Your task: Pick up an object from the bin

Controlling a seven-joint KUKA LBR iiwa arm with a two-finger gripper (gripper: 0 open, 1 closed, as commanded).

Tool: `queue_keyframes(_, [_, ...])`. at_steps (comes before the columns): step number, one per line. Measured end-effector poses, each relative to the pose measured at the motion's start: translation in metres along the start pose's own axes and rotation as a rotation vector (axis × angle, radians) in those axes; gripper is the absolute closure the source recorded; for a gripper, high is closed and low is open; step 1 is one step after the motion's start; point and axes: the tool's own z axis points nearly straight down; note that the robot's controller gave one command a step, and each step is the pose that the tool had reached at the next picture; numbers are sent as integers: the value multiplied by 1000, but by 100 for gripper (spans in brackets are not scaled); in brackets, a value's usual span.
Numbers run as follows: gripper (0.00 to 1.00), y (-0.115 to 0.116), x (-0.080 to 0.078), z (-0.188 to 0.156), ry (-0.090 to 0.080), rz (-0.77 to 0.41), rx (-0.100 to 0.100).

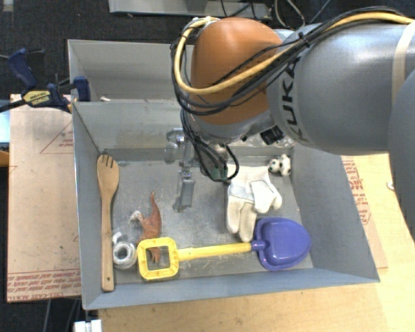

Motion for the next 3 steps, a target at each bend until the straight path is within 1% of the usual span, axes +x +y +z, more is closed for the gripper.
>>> queue_keyframes(1, [0, 9, 54, 60, 3, -9, 0])
queue_keyframes(2, [0, -55, -72, 12, -23, 138, -5])
queue_keyframes(3, [0, -12, -62, 121, 13, -57, -2])
